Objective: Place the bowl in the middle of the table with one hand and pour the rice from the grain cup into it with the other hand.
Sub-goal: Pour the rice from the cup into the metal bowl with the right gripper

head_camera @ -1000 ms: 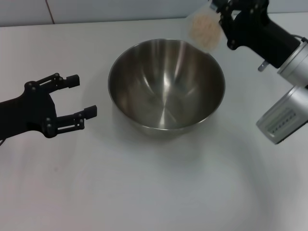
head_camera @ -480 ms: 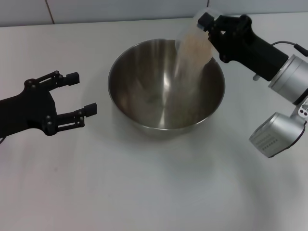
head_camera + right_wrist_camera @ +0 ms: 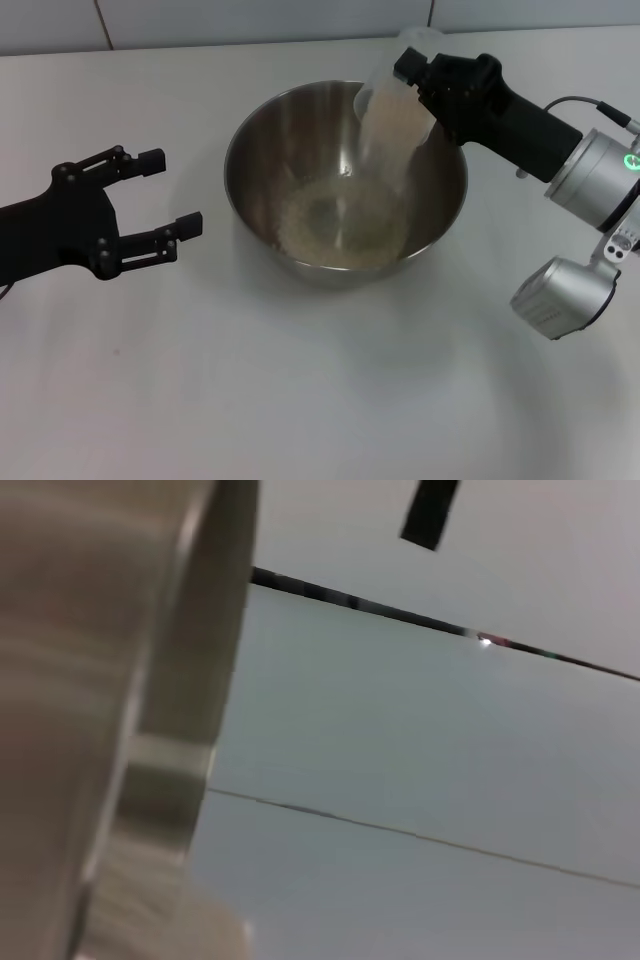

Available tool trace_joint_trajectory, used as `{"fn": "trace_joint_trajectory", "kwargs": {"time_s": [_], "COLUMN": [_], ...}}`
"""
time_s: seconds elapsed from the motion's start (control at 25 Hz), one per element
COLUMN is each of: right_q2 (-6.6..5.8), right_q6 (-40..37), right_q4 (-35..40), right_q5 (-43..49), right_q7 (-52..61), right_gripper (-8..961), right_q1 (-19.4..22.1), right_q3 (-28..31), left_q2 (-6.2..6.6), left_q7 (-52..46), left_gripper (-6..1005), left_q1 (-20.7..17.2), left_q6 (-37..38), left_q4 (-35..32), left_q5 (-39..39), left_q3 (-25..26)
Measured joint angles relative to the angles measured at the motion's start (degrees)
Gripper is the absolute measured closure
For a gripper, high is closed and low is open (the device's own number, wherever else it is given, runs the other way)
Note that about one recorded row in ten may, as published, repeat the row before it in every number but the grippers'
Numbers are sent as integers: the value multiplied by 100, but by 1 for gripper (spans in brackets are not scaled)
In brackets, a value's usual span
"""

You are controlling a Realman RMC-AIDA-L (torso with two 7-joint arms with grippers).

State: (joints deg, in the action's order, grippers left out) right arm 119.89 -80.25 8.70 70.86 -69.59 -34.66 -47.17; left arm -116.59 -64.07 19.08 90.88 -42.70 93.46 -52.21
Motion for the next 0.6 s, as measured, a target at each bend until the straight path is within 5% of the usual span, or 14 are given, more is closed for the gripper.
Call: {"fn": "trace_joint_trajectory", "kwargs": {"time_s": [0.6], "right_q2": [-1], "right_q6": [-191], "right_q4": [-217], "right_q5": [0], "right_q7": [-1107], "right_gripper": [946], "right_q1": [-10], "right_q3": [-3], "left_q2": [-13], "left_q7": [0], "left_gripper": [161], "left_q1": [17], "left_q6": [-9], "left_q4": [-24], "left_q5": [0], "left_q3": [0]}}
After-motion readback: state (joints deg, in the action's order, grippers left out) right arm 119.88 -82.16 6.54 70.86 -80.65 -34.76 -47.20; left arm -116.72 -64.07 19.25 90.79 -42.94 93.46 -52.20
